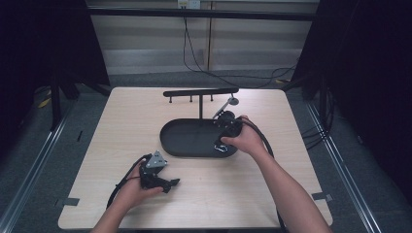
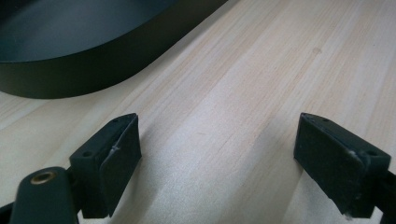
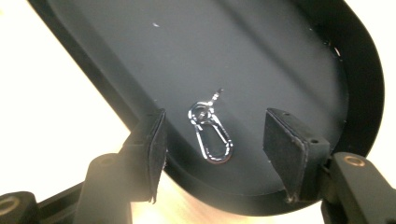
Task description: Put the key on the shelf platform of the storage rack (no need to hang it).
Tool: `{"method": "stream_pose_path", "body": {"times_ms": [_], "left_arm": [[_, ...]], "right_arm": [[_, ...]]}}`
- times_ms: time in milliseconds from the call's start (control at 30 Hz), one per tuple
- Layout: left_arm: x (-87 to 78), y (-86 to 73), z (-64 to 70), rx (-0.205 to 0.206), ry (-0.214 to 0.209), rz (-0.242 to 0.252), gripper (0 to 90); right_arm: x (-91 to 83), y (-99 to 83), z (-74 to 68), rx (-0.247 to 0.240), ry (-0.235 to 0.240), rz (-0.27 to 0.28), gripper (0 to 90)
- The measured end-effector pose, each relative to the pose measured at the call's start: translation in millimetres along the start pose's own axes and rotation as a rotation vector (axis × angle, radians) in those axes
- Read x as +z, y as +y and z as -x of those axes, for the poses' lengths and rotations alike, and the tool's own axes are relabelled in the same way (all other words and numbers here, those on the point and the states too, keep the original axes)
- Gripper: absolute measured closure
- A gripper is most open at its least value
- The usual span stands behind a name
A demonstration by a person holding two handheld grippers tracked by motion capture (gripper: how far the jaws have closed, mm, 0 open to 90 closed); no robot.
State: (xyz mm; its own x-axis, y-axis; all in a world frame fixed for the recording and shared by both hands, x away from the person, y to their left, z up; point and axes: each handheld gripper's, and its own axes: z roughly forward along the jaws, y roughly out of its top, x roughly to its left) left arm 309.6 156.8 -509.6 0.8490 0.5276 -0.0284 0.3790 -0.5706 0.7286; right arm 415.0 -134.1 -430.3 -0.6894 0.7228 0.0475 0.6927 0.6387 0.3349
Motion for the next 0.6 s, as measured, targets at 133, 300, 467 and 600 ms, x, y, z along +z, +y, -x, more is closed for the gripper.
{"method": "stream_pose_path", "body": {"times_ms": [133, 300, 467, 600], "left_arm": [[0.3, -0.1, 0.0, -0.001, -0.001, 0.004, 14.4], [0.3, -0.1, 0.0, -0.001, -0.001, 0.003, 14.3], [0.3, -0.2, 0.2, -0.004, -0.003, 0.003, 14.3], [-0.1, 0.0, -0.3, 0.004, -0.003, -0.003, 14.3]], "right_arm": [[-3.8, -3.3, -3.5, -0.002, 0.011, 0.0, 36.3], [-9.3, -8.7, -3.2, -0.005, 0.023, 0.011, 34.8], [-16.0, -14.4, -2.2, -0.006, 0.029, 0.017, 34.0], [-18.9, -19.3, -2.4, -0.007, 0.036, 0.016, 33.7]]}}
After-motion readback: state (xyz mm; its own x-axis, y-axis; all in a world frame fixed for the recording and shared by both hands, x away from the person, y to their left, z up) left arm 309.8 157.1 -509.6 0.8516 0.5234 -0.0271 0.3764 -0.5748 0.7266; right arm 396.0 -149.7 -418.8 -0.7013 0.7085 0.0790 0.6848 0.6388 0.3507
